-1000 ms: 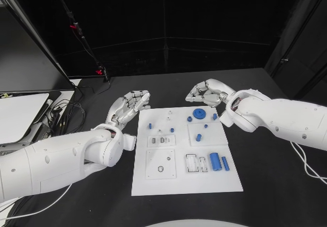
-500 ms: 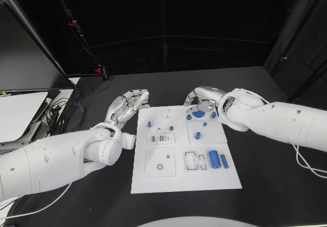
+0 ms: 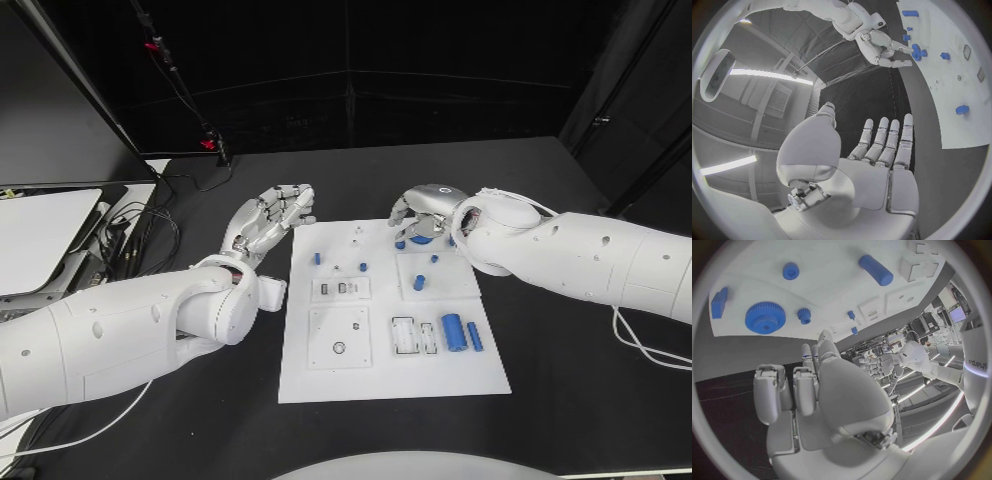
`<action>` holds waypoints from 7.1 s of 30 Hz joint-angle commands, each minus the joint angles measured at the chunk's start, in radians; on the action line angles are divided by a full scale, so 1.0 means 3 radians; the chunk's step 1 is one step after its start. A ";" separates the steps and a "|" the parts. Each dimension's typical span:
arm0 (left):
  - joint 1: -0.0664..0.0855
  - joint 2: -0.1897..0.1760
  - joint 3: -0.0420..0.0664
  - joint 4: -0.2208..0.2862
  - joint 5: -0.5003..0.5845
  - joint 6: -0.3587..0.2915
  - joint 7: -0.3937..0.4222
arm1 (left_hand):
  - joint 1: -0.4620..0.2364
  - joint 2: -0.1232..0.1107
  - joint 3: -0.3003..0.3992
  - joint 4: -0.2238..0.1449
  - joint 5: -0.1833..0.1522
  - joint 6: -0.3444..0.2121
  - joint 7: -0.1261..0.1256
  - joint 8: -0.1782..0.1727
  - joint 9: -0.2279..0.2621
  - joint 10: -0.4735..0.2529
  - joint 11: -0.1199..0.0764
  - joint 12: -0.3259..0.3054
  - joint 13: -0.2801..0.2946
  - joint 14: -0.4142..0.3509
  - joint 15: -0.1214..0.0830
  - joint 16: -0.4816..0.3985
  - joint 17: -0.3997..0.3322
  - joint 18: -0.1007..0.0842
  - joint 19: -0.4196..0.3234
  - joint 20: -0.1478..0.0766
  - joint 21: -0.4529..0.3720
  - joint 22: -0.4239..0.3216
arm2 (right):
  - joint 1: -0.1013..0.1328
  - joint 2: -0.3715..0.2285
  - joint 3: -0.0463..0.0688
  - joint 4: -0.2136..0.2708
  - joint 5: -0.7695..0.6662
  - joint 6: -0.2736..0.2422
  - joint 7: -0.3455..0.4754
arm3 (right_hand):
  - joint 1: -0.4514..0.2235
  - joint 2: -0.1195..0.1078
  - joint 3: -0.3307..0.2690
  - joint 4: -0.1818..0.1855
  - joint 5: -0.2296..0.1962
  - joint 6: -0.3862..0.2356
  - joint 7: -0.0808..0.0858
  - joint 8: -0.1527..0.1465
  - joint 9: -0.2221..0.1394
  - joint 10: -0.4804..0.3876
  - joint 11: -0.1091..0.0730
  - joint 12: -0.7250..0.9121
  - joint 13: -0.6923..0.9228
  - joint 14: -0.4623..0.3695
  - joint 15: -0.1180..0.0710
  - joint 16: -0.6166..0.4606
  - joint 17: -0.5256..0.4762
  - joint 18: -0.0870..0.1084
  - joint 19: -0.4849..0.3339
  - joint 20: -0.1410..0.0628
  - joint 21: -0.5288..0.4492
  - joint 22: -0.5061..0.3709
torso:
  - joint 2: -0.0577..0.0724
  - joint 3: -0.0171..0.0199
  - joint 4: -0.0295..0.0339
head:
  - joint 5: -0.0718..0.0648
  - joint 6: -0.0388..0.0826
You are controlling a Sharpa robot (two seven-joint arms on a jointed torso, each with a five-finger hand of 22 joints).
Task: Assemble the parts on the task board
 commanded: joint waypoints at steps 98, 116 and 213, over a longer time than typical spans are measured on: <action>0.0001 -0.0014 0.0003 -0.0020 -0.0023 0.0061 0.0962 | 0.0002 0.0094 0.0031 -0.0004 0.0047 0.0019 0.0482 0.0009 -0.0011 0.0014 -0.0001 -0.0006 -0.0003 -0.0005 0.0015 -0.0024 -0.0003 0.0058 -0.0036 -0.0005 0.0023 -0.0010 | -0.0148 0.0602 0.0108 -0.0476 0.0122 -0.0523 -0.0163 | 0.0493 0.0043 0.0382 0.0135 -0.0010 0.0635 0.0067 -0.0302 0.0022 0.0970 0.0030 -0.0600 -0.0008 0.0313 0.0107 0.0041 0.0639 -0.0023 0.0216 0.0098 -0.0008 0.0695 | 0.0004 0.0000 0.0017 | 0.0178 -0.0020; 0.0000 0.0026 0.0003 -0.0079 -0.0023 0.0103 0.0947 | 0.0010 0.0114 0.0033 -0.0005 0.0064 0.0012 0.0482 0.0006 -0.0013 0.0008 0.0000 -0.0008 -0.0003 -0.0008 0.0016 -0.0024 -0.0002 0.0057 -0.0042 -0.0005 0.0024 -0.0011 | -0.0149 0.0818 0.0109 -0.0765 0.0066 -0.0358 -0.0169 | 0.0505 0.0028 0.0409 0.0159 -0.0010 0.0630 0.0077 -0.0341 0.0018 0.0975 0.0042 -0.0668 -0.0007 0.0314 0.0118 0.0042 0.0644 -0.0023 0.0216 0.0108 -0.0008 0.0696 | 0.0061 0.0007 0.0060 | 0.0180 -0.0036; -0.0001 0.0022 0.0003 -0.0139 -0.0022 0.0104 0.0883 | 0.0028 0.0136 0.0028 -0.0009 0.0082 0.0002 0.0483 0.0003 -0.0015 0.0005 0.0001 -0.0006 -0.0002 -0.0004 0.0017 -0.0020 0.0000 0.0055 -0.0049 -0.0006 0.0028 -0.0013 | 0.0022 -0.0124 0.0108 0.0048 0.2091 -0.0677 0.0681 | -0.0781 -0.0462 0.0609 0.0439 0.0137 -0.0533 0.0179 -0.0698 -0.0006 0.0977 0.0040 -0.0137 0.0237 0.0169 0.0115 -0.0171 -0.0036 0.0099 -0.0088 0.0134 -0.0291 0.0266 | 0.0037 -0.0011 0.0048 | 0.0086 -0.0060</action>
